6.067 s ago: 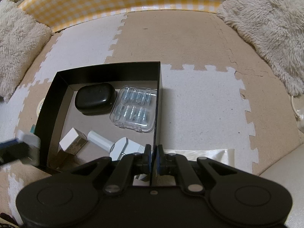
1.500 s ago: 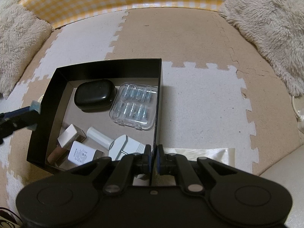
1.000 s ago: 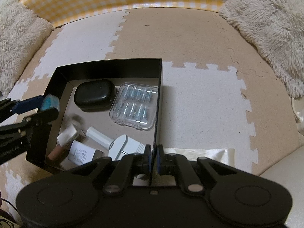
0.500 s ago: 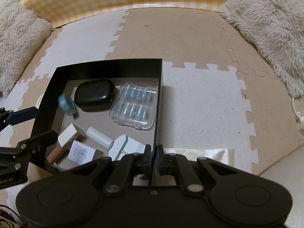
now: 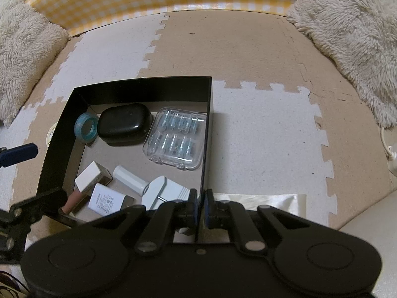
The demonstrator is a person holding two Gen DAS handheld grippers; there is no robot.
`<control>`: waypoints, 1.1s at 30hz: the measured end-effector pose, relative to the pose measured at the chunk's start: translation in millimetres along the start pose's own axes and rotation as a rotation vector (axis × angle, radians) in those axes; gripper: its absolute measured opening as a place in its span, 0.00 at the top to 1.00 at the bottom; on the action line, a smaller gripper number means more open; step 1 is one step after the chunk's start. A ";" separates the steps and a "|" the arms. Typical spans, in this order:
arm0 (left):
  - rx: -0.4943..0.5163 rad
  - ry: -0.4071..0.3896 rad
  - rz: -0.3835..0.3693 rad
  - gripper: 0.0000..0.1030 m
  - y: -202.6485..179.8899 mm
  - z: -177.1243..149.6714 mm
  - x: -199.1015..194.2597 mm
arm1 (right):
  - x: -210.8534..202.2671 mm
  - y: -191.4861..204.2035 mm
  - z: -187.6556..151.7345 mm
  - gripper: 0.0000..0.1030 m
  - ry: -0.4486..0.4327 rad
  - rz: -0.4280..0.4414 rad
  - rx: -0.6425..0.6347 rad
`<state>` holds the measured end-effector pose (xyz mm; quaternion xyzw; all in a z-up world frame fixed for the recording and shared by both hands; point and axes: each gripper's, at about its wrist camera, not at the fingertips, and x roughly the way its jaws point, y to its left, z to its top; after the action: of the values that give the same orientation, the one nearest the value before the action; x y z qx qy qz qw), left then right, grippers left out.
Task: Organize rigid objects
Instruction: 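Move the left tool back to the mint-green round compact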
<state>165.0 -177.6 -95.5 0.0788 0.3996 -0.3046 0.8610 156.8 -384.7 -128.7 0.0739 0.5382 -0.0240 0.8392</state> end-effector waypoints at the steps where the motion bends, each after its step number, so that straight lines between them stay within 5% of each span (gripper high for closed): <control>1: -0.001 0.003 0.001 0.03 -0.2 -0.2 -0.5 | 0.0 0.0 0.0 0.94 0.000 0.000 0.000; 16: -0.057 0.034 0.003 0.00 7.7 -3.2 -4.2 | 0.0 0.2 0.1 0.94 0.000 0.000 0.000; 33: -0.254 -0.046 0.119 0.00 71.5 2.0 -23.2 | 0.1 0.5 0.0 0.94 0.000 -0.001 -0.001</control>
<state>196.8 -110.2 -84.8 -0.0144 0.4095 -0.2016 0.8896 156.9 -384.3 -128.7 0.0735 0.5382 -0.0241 0.8393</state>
